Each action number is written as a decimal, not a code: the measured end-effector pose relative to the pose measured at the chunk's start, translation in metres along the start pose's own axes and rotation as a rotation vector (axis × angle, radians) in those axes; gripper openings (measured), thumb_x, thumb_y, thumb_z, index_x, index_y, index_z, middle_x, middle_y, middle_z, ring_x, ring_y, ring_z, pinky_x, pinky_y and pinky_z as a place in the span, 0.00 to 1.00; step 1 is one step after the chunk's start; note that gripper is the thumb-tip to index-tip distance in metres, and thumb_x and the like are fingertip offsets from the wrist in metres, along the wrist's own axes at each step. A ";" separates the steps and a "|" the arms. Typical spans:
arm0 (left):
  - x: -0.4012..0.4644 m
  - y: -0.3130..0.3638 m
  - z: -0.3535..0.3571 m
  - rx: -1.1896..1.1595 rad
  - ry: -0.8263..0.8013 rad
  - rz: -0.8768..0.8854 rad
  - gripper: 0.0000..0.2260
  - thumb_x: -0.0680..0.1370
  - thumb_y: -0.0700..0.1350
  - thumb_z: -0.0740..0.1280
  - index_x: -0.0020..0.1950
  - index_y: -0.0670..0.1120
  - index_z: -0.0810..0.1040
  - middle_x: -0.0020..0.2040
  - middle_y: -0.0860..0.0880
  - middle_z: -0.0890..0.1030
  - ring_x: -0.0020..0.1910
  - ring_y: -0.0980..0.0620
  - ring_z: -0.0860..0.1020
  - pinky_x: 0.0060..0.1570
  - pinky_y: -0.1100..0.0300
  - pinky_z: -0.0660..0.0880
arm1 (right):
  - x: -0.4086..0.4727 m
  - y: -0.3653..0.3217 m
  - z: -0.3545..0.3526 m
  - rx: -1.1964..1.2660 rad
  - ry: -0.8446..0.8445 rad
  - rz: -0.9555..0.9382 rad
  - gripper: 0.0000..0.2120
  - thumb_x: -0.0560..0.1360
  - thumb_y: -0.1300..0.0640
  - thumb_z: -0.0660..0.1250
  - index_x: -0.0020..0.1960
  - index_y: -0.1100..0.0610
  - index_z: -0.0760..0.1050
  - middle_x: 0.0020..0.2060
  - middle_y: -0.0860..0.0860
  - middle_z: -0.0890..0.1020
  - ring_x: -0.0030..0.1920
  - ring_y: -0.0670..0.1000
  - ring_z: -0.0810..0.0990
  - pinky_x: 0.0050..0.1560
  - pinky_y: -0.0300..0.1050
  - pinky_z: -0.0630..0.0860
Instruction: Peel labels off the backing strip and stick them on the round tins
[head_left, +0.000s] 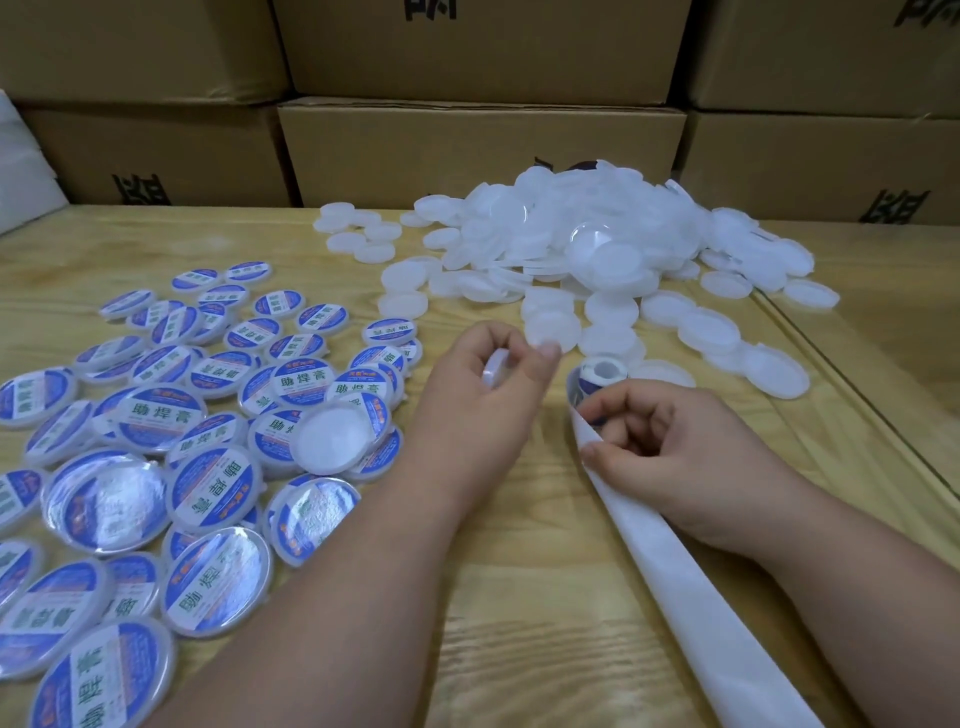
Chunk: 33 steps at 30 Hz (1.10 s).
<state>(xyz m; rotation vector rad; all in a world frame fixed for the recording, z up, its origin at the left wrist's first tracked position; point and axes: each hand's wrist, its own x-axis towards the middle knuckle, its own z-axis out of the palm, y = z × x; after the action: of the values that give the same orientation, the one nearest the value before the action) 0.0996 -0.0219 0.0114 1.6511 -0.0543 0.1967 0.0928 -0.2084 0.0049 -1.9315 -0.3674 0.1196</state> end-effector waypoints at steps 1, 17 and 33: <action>0.000 -0.001 0.001 0.004 -0.043 0.005 0.09 0.79 0.49 0.71 0.40 0.55 0.74 0.42 0.55 0.85 0.34 0.58 0.74 0.33 0.69 0.72 | 0.000 0.000 -0.002 0.026 -0.022 0.008 0.09 0.72 0.59 0.75 0.50 0.49 0.82 0.29 0.45 0.78 0.32 0.43 0.75 0.37 0.32 0.72; -0.001 -0.004 0.007 0.161 -0.171 0.046 0.13 0.70 0.51 0.78 0.43 0.55 0.74 0.35 0.60 0.81 0.28 0.60 0.73 0.27 0.69 0.67 | -0.002 -0.016 -0.005 0.172 -0.023 0.060 0.06 0.72 0.54 0.76 0.49 0.52 0.85 0.43 0.66 0.83 0.42 0.54 0.78 0.47 0.52 0.71; -0.003 -0.001 0.004 0.100 -0.254 0.035 0.06 0.71 0.55 0.74 0.45 0.56 0.83 0.43 0.56 0.85 0.40 0.59 0.80 0.44 0.61 0.78 | -0.004 -0.014 -0.007 0.117 0.009 0.063 0.05 0.77 0.59 0.72 0.47 0.61 0.84 0.47 0.66 0.84 0.44 0.55 0.80 0.49 0.54 0.74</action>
<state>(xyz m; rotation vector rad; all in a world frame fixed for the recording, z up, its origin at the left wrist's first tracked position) 0.0972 -0.0264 0.0093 1.7686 -0.2699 0.0147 0.0881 -0.2107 0.0200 -1.8279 -0.2868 0.1697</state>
